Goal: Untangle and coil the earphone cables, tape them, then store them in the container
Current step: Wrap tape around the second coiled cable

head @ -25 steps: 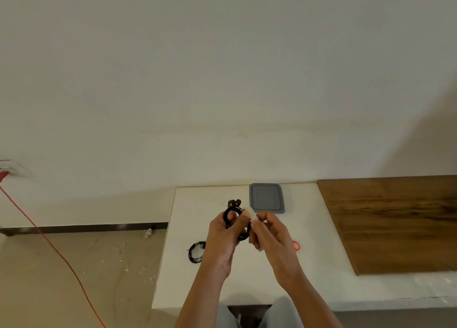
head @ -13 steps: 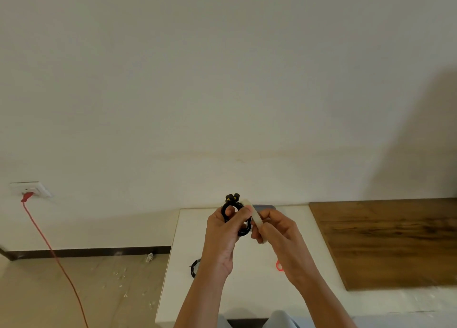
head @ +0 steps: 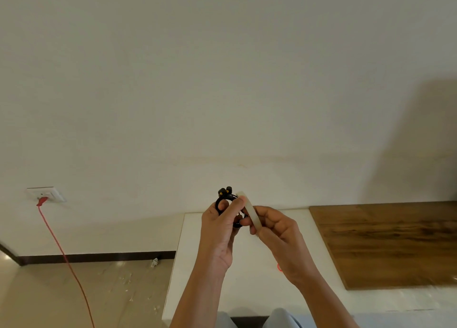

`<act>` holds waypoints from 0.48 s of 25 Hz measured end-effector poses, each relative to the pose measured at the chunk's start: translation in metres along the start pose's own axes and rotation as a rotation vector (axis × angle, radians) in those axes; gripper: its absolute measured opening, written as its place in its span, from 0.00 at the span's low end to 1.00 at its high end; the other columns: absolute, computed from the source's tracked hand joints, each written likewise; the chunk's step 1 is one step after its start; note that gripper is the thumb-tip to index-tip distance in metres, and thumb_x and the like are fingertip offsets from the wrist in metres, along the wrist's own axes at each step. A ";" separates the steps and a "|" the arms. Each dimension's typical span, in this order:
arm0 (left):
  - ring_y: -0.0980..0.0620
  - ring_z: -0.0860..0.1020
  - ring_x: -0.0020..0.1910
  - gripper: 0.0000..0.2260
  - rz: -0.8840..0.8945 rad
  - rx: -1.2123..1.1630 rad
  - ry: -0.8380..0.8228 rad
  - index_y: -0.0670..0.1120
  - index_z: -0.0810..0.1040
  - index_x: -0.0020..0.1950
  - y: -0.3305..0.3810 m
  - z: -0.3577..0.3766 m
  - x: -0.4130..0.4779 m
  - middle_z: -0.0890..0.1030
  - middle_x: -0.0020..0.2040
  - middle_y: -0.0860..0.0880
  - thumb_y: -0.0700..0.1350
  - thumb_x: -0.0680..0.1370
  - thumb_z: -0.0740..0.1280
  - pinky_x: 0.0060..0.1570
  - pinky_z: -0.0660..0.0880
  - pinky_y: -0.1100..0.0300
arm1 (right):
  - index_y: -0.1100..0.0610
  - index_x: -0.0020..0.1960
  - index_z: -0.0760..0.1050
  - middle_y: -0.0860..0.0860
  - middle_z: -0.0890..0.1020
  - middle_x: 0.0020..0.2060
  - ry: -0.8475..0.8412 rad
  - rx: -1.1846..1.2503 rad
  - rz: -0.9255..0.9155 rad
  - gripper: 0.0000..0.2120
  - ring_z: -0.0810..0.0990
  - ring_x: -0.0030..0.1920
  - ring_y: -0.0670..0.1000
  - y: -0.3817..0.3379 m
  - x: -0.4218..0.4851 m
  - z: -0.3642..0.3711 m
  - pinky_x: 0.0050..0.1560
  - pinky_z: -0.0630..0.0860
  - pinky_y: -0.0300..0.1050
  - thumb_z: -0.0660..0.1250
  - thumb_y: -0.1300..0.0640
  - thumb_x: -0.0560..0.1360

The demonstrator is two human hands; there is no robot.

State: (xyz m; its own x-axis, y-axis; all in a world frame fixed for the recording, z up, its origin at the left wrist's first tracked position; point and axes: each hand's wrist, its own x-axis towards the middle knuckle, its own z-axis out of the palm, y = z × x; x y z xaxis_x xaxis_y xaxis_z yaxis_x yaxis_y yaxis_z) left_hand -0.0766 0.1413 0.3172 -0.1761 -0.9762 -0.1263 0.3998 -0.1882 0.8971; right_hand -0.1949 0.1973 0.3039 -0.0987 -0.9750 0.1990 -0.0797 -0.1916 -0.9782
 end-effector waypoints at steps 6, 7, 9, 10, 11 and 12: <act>0.51 0.72 0.30 0.11 -0.066 -0.042 0.026 0.44 0.72 0.46 0.006 -0.004 -0.003 0.74 0.37 0.44 0.42 0.72 0.73 0.35 0.72 0.56 | 0.57 0.56 0.80 0.52 0.85 0.46 0.007 0.082 0.013 0.16 0.82 0.44 0.51 -0.008 -0.005 0.005 0.50 0.78 0.42 0.61 0.71 0.76; 0.51 0.73 0.30 0.10 -0.072 -0.029 0.027 0.44 0.72 0.46 0.005 -0.004 -0.004 0.75 0.36 0.44 0.43 0.72 0.73 0.36 0.72 0.56 | 0.58 0.54 0.80 0.53 0.86 0.45 0.030 0.103 0.020 0.14 0.82 0.43 0.51 -0.008 -0.005 0.006 0.49 0.78 0.42 0.62 0.71 0.76; 0.50 0.75 0.31 0.10 -0.071 -0.010 0.028 0.43 0.71 0.43 0.005 -0.002 -0.007 0.77 0.36 0.44 0.42 0.72 0.73 0.39 0.73 0.56 | 0.60 0.50 0.80 0.54 0.85 0.41 0.085 0.121 0.038 0.10 0.82 0.42 0.51 -0.009 -0.003 0.007 0.47 0.78 0.42 0.62 0.70 0.76; 0.50 0.75 0.32 0.10 -0.069 -0.010 0.029 0.43 0.71 0.43 0.005 -0.001 -0.008 0.78 0.36 0.44 0.42 0.72 0.72 0.40 0.73 0.56 | 0.60 0.49 0.80 0.54 0.85 0.40 0.103 0.113 0.043 0.09 0.82 0.42 0.51 -0.009 -0.002 0.008 0.48 0.78 0.42 0.62 0.69 0.75; 0.49 0.76 0.32 0.10 -0.065 -0.016 0.028 0.43 0.71 0.43 0.005 -0.001 -0.009 0.78 0.37 0.43 0.42 0.72 0.72 0.40 0.73 0.56 | 0.60 0.49 0.80 0.54 0.85 0.39 0.108 0.101 0.042 0.09 0.82 0.42 0.51 -0.010 -0.002 0.009 0.48 0.79 0.42 0.62 0.69 0.75; 0.49 0.76 0.33 0.09 -0.065 -0.019 0.031 0.43 0.72 0.43 0.006 -0.001 -0.010 0.78 0.38 0.43 0.42 0.72 0.72 0.40 0.73 0.56 | 0.60 0.49 0.80 0.53 0.85 0.39 0.098 0.089 0.040 0.10 0.83 0.43 0.50 -0.011 -0.002 0.009 0.48 0.79 0.41 0.62 0.69 0.76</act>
State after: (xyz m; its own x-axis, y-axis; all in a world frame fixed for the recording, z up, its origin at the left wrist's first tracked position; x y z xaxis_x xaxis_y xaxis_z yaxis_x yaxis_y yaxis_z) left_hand -0.0717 0.1501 0.3236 -0.1742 -0.9647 -0.1975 0.4053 -0.2530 0.8785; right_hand -0.1848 0.2001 0.3136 -0.1969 -0.9671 0.1608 0.0137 -0.1667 -0.9859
